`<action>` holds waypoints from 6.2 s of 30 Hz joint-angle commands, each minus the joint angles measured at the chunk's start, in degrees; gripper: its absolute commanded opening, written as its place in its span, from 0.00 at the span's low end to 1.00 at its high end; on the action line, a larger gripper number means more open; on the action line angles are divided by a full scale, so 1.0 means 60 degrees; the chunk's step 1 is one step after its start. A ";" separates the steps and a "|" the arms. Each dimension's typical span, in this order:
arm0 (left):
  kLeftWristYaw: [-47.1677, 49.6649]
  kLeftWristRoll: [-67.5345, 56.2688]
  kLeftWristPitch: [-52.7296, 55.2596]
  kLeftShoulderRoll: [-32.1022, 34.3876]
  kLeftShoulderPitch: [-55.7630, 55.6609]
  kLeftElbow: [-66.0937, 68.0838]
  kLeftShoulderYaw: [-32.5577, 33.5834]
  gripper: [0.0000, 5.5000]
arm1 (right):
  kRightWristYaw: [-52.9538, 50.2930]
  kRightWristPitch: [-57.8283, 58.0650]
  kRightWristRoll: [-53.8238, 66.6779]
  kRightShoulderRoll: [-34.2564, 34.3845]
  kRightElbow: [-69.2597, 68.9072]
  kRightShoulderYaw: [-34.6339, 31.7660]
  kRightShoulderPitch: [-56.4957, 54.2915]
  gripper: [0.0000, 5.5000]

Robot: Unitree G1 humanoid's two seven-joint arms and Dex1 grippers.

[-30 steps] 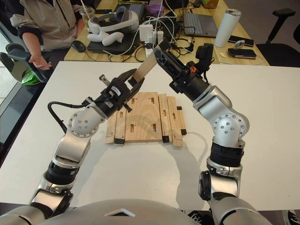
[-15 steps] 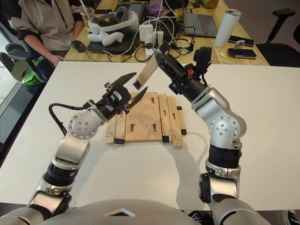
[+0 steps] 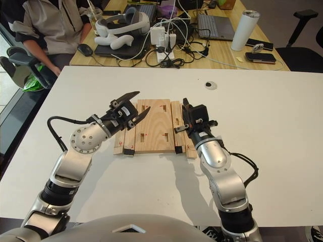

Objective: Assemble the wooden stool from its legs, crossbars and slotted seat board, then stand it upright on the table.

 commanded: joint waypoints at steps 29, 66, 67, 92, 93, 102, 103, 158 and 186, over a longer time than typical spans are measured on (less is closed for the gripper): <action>0.2687 -0.3570 0.3218 -0.3756 0.1501 0.1398 0.3164 0.51 | -0.0010 0.0030 0.0630 0.2215 0.2448 -0.1396 -0.1057 0.07; 0.2582 -0.4315 0.2888 -0.3414 0.1294 0.1853 0.2828 0.51 | 0.0107 -0.3167 -0.0381 0.2876 0.5934 -0.1319 -0.2643 0.07; 0.2581 -0.4326 0.2883 -0.3409 0.1298 0.1845 0.2821 0.51 | 0.0133 -0.3272 -0.0370 0.2888 0.5999 -0.1321 -0.2652 0.07; 0.0742 -0.5199 0.4933 -0.1376 -0.2184 0.2475 0.2627 0.51 | 0.2328 -0.1817 0.3069 0.2319 0.1570 -0.1415 -0.1994 0.07; 0.0297 -0.5552 0.5367 -0.1228 -0.2205 0.2110 0.2384 0.51 | 0.2300 -0.1812 0.3109 0.2311 0.1640 -0.1479 -0.2056 0.07; -0.0724 -0.6394 0.6344 -0.0298 -0.2216 0.0334 0.1798 0.60 | 0.2365 -0.1939 0.3458 0.2483 0.2486 -0.1836 -0.2655 0.07; -0.0586 -0.6206 0.6256 -0.0309 -0.2208 0.0306 0.1587 0.60 | 0.2381 -0.1865 0.3567 0.2507 0.2516 -0.1876 -0.2703 0.07; 0.1711 -0.6292 0.5837 -0.2045 0.1117 0.2060 0.3387 0.60 | -0.1065 0.1147 -0.1201 0.2256 0.0253 0.0654 -0.0403 0.07; 0.2399 -0.6442 0.5291 -0.2447 0.1103 0.1035 0.3172 0.60 | -0.0240 0.1046 -0.0978 0.2903 0.0610 -0.0329 -0.0621 0.07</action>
